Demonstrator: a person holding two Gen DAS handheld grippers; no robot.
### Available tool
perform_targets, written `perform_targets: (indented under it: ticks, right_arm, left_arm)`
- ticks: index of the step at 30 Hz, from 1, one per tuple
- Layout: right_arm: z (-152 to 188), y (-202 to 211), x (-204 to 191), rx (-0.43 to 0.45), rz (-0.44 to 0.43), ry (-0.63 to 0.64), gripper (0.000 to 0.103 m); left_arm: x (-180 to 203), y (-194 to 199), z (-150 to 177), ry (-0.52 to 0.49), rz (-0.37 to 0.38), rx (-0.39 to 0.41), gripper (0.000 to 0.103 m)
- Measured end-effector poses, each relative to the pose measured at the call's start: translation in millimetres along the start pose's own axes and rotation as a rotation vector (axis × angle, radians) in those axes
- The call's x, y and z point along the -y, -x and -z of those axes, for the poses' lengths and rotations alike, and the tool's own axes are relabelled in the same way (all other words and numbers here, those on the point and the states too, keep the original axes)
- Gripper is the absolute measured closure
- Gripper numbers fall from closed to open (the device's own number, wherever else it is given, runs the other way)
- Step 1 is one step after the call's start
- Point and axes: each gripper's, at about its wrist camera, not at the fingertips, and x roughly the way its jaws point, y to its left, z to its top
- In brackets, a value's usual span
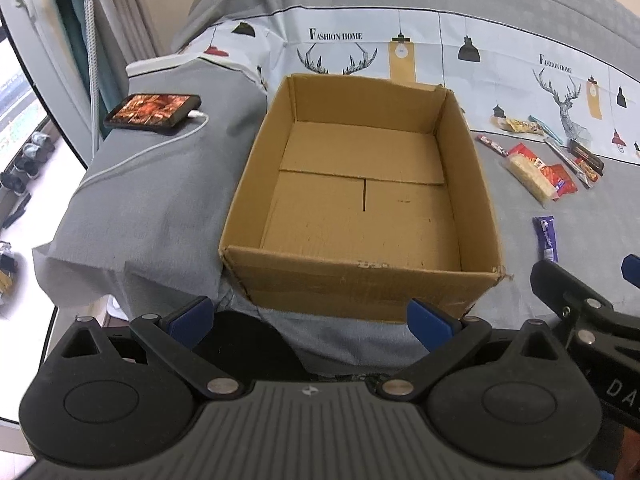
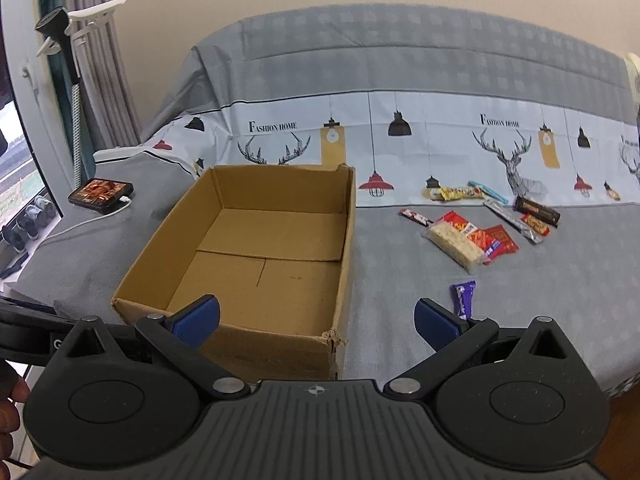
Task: Organize snacks
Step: 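Move both tools from beside the box toward the scattered snacks, then grasp the purple chocolate bar with the right tool while the left tool grasps the cracker pack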
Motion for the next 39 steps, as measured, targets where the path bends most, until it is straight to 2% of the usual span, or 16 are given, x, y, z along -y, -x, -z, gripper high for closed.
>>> perform_targets:
  ticks: [7,10,13,15,20,24,28,29,31,33,34,39]
  right_arm:
    - [-0.4,-8.7,11.7,-0.001,-0.011,-0.024,0.000]
    - [-2.8,-16.7,26.6,-0.002,0.014,-0.038,0.000]
    - [-2.5,-34.6,56.5,-0.020,0.075,-0.079,0.000]
    - [1.8,-53.1,84.4,-0.047,0.116,-0.118,0.000]
    - [16.7,-118.4,147.5,-0.180,0.219,-0.154,0.000]
    - [26.1,-170.7,175.6,-0.267,0.213,-0.188,0.000]
    - [28.1,-215.6,182.6,-0.327,0.215,-0.177,0.001]
    - [29.4,-223.7,180.9,-0.340,0.236,-0.162,0.004]
    - [29.4,-235.3,176.8,-0.380,0.250,-0.156,0.028]
    - [27.2,-236.2,174.3,-0.347,0.271,-0.147,0.068]
    - [25.9,-234.8,175.6,-0.330,0.260,-0.151,0.078]
    - [14.6,-228.2,219.5,-0.285,0.312,-0.244,0.077]
  left_arm:
    - [7.0,-12.7,-7.9,0.002,0.003,-0.021,0.000]
    - [11.9,-18.3,-11.7,-0.005,0.008,-0.034,0.000]
    - [19.5,-25.0,-17.5,-0.016,-0.001,-0.044,0.000]
    - [25.3,-27.0,-20.1,-0.017,0.020,-0.049,0.000]
    - [49.0,-35.2,-37.2,-0.059,0.023,-0.037,0.000]
    - [69.4,-41.3,-52.9,-0.069,0.059,-0.038,0.000]
    - [89.9,-51.2,-70.8,-0.070,0.080,-0.054,0.000]
    - [95.7,-55.2,-76.0,-0.075,0.074,-0.060,0.000]
    - [108.2,-63.2,-86.3,-0.089,0.061,-0.064,0.000]
    - [122.8,-70.5,-97.3,-0.107,0.060,-0.068,0.000]
    - [130.7,-73.9,-103.5,-0.114,0.069,-0.070,0.000]
    - [184.0,-99.4,-145.0,-0.131,0.167,-0.064,0.000]
